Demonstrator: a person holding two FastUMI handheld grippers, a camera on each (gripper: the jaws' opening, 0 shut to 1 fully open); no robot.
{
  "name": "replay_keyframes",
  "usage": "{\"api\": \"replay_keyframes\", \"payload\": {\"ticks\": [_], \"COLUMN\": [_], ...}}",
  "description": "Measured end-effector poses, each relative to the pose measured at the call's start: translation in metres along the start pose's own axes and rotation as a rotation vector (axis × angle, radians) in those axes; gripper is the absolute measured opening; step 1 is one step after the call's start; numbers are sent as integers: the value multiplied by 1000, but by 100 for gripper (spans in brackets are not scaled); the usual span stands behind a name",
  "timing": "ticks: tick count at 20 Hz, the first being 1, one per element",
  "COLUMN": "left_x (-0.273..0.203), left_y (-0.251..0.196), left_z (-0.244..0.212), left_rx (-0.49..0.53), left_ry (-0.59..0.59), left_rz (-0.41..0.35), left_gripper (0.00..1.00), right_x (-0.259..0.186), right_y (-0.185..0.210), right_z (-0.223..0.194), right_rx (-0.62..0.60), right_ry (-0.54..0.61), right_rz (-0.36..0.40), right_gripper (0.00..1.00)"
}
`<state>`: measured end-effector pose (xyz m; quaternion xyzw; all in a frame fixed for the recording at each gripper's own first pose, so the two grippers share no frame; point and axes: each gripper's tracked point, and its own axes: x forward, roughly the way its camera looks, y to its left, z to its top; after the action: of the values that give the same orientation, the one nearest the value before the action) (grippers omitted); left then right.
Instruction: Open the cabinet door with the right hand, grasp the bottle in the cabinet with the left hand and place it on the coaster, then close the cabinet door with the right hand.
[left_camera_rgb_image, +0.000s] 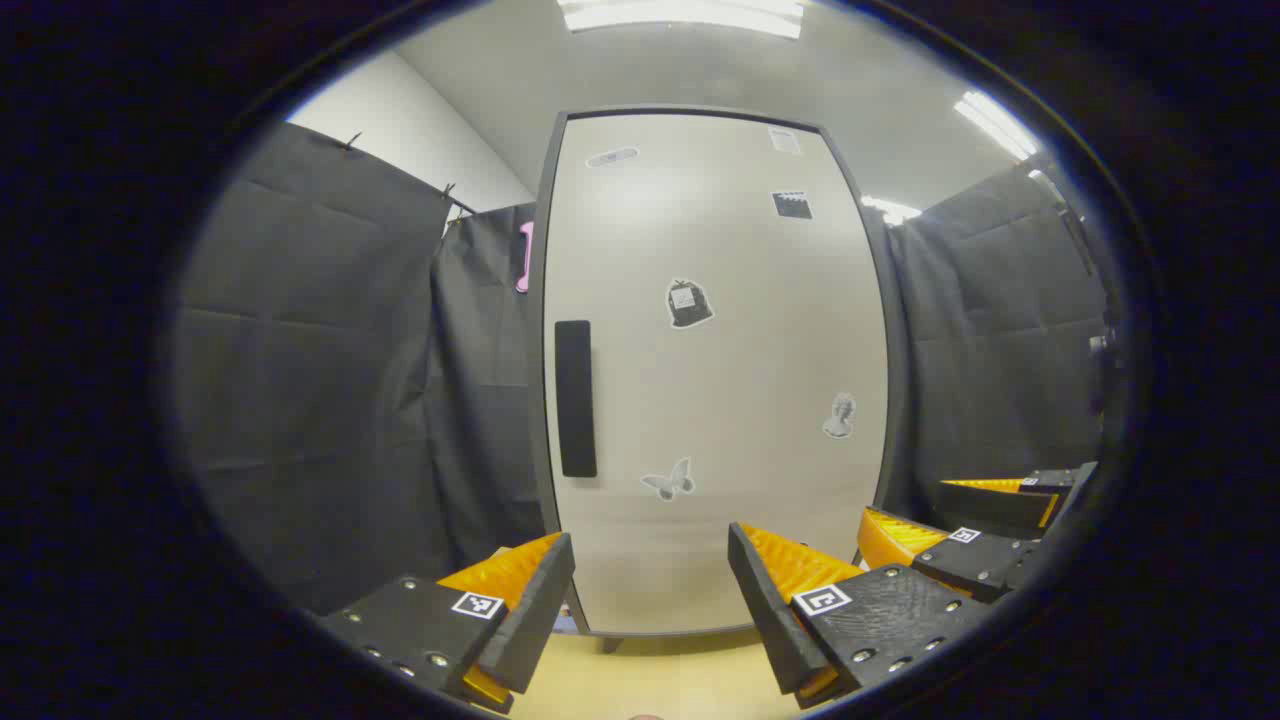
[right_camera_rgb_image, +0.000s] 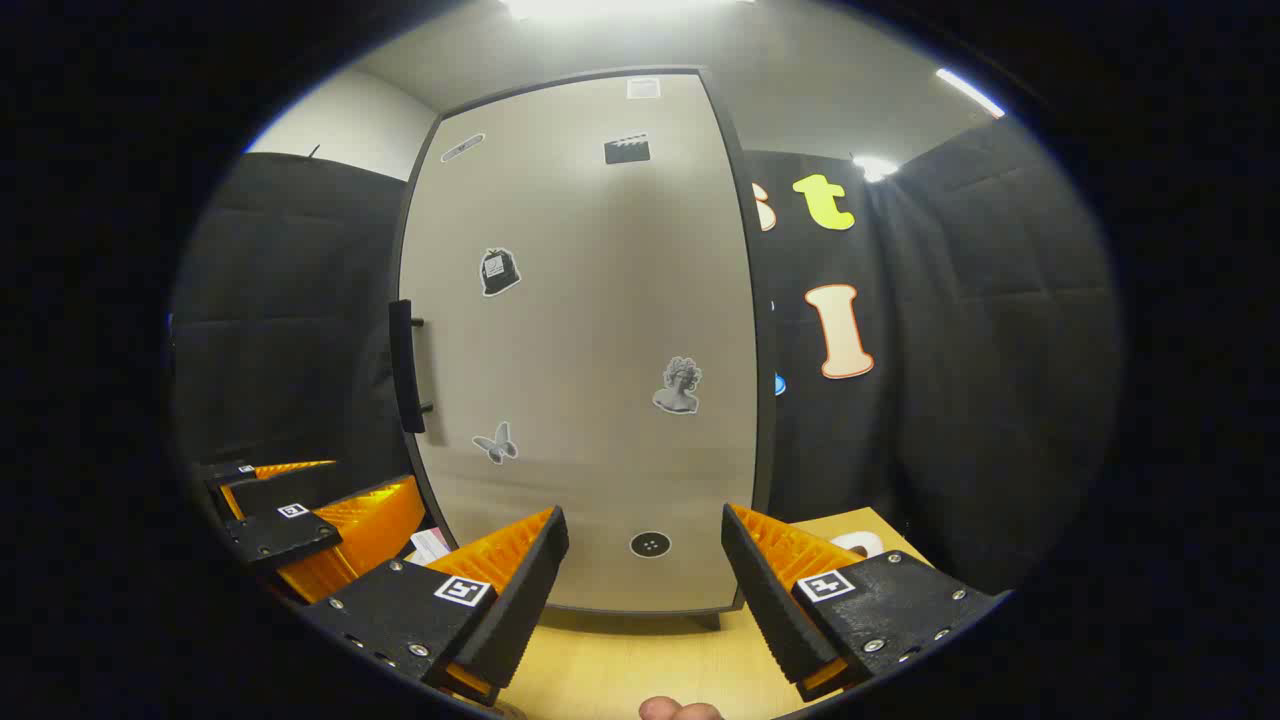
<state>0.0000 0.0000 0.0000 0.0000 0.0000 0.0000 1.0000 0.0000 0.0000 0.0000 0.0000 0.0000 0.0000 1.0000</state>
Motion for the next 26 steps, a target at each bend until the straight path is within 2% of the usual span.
{"api": "replay_keyframes", "payload": {"ticks": [2, 10, 11, 12, 19, 20, 21, 26], "left_x": [5, 16, 18, 19, 24, 25, 24, 22], "left_y": [1, 6, 8, 10, 18, 19, 21, 31], "left_z": [1, 17, 19, 20, 27, 28, 28, 27], "left_rx": [-7, -16, -11, -9, -21, -21, -20, -21], "left_ry": [6, -9, -11, -14, -27, -31, -34, -32], "left_rz": [21, -28, -31, -36, -62, -64, -58, -42], "left_gripper": [89, 89, 89, 89, 89, 89, 89, 89], "right_x": [7, 2, 1, 0, -2, -2, -3, 0], "right_y": [2, 13, 16, 19, 24, 25, 24, 28], "right_z": [6, 35, 39, 42, 40, 39, 38, 38], "right_rx": [12, -45, -48, -57, -67, -68, -69, -70], "right_ry": [-13, -71, -84, -91, -82, -78, -77, -74], "right_rz": [25, -43, -44, -50, -66, -68, -69, -59], "right_gripper": [95, 95, 92, 95, 95, 92, 95, 95]}}
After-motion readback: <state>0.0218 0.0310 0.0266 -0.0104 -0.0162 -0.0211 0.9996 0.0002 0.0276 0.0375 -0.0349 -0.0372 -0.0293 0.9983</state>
